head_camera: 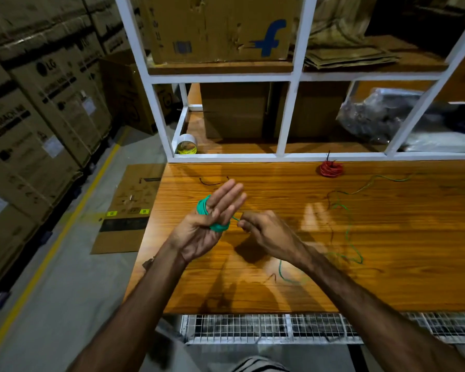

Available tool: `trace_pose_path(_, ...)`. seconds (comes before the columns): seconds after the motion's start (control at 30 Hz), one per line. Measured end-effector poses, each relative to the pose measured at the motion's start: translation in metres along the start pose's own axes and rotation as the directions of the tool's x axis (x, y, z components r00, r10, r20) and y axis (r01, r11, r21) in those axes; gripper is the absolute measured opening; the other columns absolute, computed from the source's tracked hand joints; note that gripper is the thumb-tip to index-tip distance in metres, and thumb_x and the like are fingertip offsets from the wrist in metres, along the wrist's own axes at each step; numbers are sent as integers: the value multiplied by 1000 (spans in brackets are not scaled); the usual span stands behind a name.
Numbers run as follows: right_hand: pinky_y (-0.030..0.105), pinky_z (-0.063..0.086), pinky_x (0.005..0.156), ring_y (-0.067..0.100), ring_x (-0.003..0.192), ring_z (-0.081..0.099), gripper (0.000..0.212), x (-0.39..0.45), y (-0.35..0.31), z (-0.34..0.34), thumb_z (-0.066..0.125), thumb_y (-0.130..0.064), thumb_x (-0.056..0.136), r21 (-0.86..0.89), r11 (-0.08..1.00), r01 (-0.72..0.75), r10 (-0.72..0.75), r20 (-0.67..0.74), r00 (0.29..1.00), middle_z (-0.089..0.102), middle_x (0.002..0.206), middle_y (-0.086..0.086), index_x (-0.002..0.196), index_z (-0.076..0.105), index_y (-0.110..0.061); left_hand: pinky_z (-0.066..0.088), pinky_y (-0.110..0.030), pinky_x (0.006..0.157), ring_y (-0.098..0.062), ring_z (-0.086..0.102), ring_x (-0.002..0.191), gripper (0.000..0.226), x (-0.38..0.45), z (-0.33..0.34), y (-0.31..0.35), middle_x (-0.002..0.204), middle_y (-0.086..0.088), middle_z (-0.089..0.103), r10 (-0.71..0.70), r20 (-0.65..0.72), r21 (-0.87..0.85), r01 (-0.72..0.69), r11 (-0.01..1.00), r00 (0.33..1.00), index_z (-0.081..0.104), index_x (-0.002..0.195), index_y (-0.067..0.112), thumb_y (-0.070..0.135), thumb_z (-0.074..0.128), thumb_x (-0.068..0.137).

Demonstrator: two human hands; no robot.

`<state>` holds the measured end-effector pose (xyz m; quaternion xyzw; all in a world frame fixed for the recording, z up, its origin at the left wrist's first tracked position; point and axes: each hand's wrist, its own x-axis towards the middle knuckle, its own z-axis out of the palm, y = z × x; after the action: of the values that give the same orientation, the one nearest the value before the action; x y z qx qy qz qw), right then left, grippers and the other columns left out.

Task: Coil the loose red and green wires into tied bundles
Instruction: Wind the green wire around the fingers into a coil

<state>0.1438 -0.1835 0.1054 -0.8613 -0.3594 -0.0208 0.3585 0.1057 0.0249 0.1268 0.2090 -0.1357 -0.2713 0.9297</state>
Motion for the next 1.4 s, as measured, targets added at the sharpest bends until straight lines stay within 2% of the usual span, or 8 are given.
trace_pose_path(0.23, 47, 49, 59, 40, 79, 63, 36, 6, -2, 7, 35, -56, 105, -280, 960, 5, 35, 137, 990, 68, 83, 10, 91, 46, -25, 21, -37, 127, -25, 30, 152, 59, 36, -11, -17, 162, -12, 37, 432, -461, 394, -257, 882, 775, 32, 156, 5, -13, 35, 100)
trace_pose_path(0.47, 41, 42, 61, 40, 93, 66, 20, 15, -2, -5, 48, -42, 106, -428, 900, 84, -2, 188, 982, 72, 96, 10, 99, 57, -26, 42, -23, 105, -8, 35, 142, 111, 31, -47, -19, 157, 8, 36, 358, -475, 868, 361, 342, 804, 25, 162, 23, 1, 51, 56)
trace_pose_path(0.63, 38, 41, 64, 38, 97, 68, 20, 17, 0, -6, 53, -41, 103, -456, 872, 178, -72, 239, 968, 73, 103, 8, 109, 65, -27, 55, -36, 70, -21, 62, 78, 22, 27, -48, -34, 89, -9, 70, 104, -383, 923, 386, -6, 918, 64, 91, 1, 2, 71, 70)
trace_pose_path(0.73, 40, 50, 64, 33, 96, 70, 36, 16, 6, -5, 46, -56, 99, -421, 888, 186, -99, 220, 970, 74, 100, 3, 104, 67, -28, 57, -43, 65, -24, 67, 72, 12, 21, -45, -36, 80, -3, 71, 23, -384, 920, 384, -78, 923, 67, 84, 11, 20, 75, 80)
trace_pose_path(0.9, 41, 51, 61, 24, 86, 66, 37, 14, 17, -12, 45, -54, 100, -353, 908, 223, -175, 163, 971, 69, 91, -4, 94, 65, -23, 58, -38, 85, -28, 66, 100, 42, 15, -24, -39, 110, -23, 60, -321, -375, 712, 492, 501, 870, 56, 123, -2, -16, 57, 84)
trace_pose_path(1.07, 38, 46, 59, 19, 80, 63, 28, 16, 18, -14, 52, -41, 104, -204, 957, 208, -214, -6, 977, 66, 86, -3, 90, 64, -21, 51, -31, 106, -37, 52, 137, 62, 11, -9, -30, 150, -28, 47, -505, -179, 410, 531, 741, 844, 43, 147, -9, -12, 58, 87)
trace_pose_path(1.27, 27, 48, 60, 3, 80, 63, 20, 5, 20, -2, 52, -32, 104, -19, 992, 126, -127, -80, 989, 66, 92, -21, 98, 68, -22, 43, -25, 112, -31, 48, 142, 57, 14, 9, -30, 150, -16, 52, -208, 70, 98, 201, 975, 976, 53, 145, 2, -18, 52, 91)
trace_pose_path(1.4, 42, 47, 60, 28, 79, 67, 34, -5, 26, 15, 41, -45, 108, -94, 994, 56, -67, -110, 992, 72, 88, 5, 95, 62, -22, 38, -30, 116, -29, 44, 145, 66, 30, 10, -21, 157, -11, 47, 114, -117, 73, -106, 992, 987, 53, 145, 4, -20, 59, 83)
